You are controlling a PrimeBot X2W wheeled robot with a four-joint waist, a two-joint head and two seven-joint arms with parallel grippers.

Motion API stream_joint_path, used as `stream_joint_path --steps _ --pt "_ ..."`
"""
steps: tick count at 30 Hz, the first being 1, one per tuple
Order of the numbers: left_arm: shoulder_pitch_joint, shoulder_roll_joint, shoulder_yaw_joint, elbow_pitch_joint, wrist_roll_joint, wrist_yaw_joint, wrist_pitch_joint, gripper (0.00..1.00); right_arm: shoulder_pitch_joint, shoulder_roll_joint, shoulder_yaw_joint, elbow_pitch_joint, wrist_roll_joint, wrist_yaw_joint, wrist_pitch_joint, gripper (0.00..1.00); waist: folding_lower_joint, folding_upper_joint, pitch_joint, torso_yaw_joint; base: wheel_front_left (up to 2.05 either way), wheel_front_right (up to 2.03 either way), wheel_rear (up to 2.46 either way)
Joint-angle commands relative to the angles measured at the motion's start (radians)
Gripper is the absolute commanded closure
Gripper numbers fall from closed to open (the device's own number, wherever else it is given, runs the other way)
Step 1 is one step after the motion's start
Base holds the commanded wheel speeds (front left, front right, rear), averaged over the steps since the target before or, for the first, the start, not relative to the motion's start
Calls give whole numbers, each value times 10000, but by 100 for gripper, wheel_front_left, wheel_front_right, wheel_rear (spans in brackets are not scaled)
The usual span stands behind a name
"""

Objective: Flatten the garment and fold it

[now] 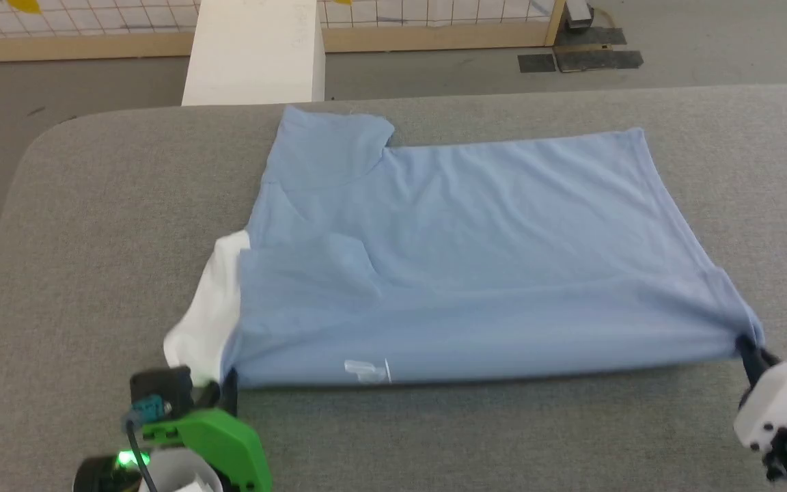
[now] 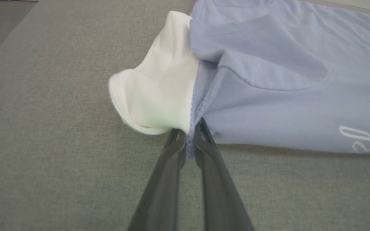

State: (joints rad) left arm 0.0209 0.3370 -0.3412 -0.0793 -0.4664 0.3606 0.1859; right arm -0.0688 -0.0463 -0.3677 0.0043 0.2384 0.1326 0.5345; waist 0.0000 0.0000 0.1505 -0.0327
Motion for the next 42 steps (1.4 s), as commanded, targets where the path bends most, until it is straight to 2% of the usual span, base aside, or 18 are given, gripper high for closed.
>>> stream_joint_path --steps 1,7,14,15,16,17,18,22,27,31,36,42 --pt "324 184 -7 -147 -40 161 307 100 298 -40 -145 -102 -1 -19 242 100 0 0 -41 -52 0 0 0" --pt "1157 331 -362 -237 -437 143 1349 100 1081 -40 -254 341 29 -19 982 100 0 0 29 -56 0 0 0" --pt "1256 192 -483 295 -786 -193 1291 98 1160 -40 -100 1617 180 -19 608 100 0 0 103 -28 0 0 0" --pt "1252 147 -474 356 -863 -246 1257 68 1138 -40 -90 1709 252 -19 464 100 0 0 93 -27 0 0 0" --pt "1253 105 -483 421 -950 -326 1232 0 1118 -39 -65 1805 359 -19 266 59 0 0 74 -32 0 0 0" --pt "1260 64 -498 451 -1030 -396 1224 0 1114 -39 -6 1848 449 -19 102 39 0 0 58 -34 0 0 0" --pt "1273 23 -493 465 -1117 -466 1182 0 1131 -39 91 1840 544 -19 -123 0 0 0 36 -40 0 0 0" --pt "1213 129 -424 160 -1058 -686 750 0 1260 -39 411 1410 564 -19 -1379 0 0 0 -41 -64 0 0 0" --pt "626 841 -203 -461 -242 -948 -190 0 1375 -39 841 695 405 -19 -3191 0 0 0 -3 -160 0 0 0" --pt "-351 1361 45 -681 403 -1376 -1251 0 1247 -132 1404 229 209 -19 -4749 0 0 0 218 -287 0 0 0" --pt "-2322 1809 149 -276 760 -2305 -1990 0 831 -774 2404 -16 247 -19 -6072 0 0 0 898 -557 0 0 0" --pt "-5484 2251 14 1148 895 -3543 -1375 0 -232 -1327 3243 -196 365 -19 -6735 0 0 0 2197 -1106 0 0 0"
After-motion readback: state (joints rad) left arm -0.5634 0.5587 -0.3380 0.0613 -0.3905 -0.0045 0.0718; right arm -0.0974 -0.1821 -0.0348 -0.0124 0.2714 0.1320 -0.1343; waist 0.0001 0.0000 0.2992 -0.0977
